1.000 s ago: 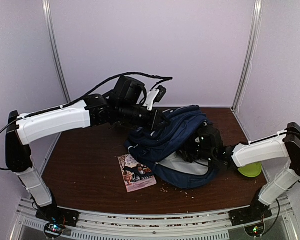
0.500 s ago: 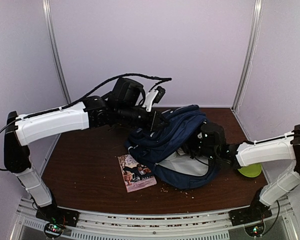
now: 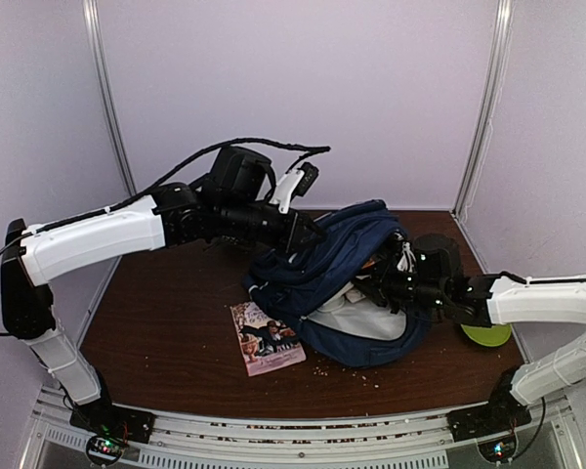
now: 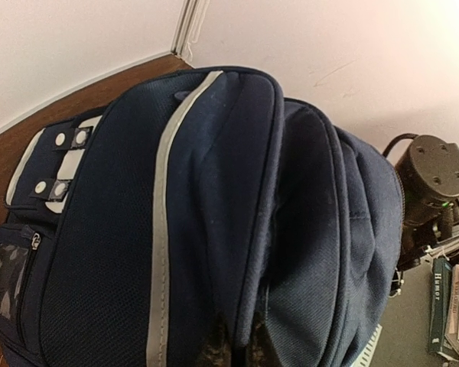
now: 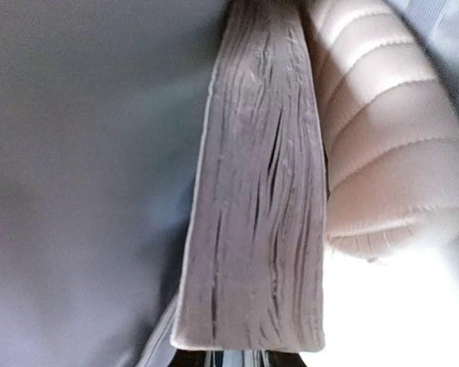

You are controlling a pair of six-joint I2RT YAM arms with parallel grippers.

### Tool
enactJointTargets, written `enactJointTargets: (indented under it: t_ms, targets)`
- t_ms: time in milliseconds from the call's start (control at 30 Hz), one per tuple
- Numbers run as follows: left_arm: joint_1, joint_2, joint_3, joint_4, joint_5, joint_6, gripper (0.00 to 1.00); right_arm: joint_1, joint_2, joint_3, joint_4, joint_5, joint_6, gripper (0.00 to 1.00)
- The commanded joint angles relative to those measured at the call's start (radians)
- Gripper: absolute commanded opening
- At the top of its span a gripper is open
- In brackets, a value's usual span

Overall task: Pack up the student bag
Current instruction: Place the book in the student bag.

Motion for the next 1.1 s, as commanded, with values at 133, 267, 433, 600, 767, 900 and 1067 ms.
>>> enactJointTargets:
  t_ms: [133, 267, 433, 600, 767, 900, 1067]
  targets:
    - [-0.007, -0.106, 0.05, 0.24, 0.148, 0.026, 0.0, -0.023, 0.133, 0.056, 0.186, -0.073, 0.058, 0.0]
    - [-0.013, -0.1, 0.045, 0.267, 0.212, -0.005, 0.0, -0.031, 0.173, 0.047, 0.297, 0.006, 0.108, 0.0]
    - [-0.015, -0.099, 0.027, 0.278, 0.255, -0.04, 0.0, -0.036, 0.26, 0.11, 0.295, 0.075, 0.11, 0.0]
    - [-0.015, -0.12, -0.015, 0.298, 0.232, -0.049, 0.0, -0.045, 0.356, 0.149, 0.259, 0.097, 0.094, 0.0]
    - [-0.013, -0.138, -0.031, 0.249, 0.106, -0.008, 0.0, -0.048, 0.306, 0.126, 0.234, 0.06, 0.044, 0.36]
    - [0.028, -0.129, -0.027, 0.243, 0.059, -0.022, 0.0, -0.049, 0.199, 0.111, 0.103, 0.053, -0.019, 0.6]
    - [0.102, -0.103, -0.024, 0.26, 0.062, -0.09, 0.0, -0.048, 0.073, 0.097, -0.036, 0.036, -0.079, 0.71]
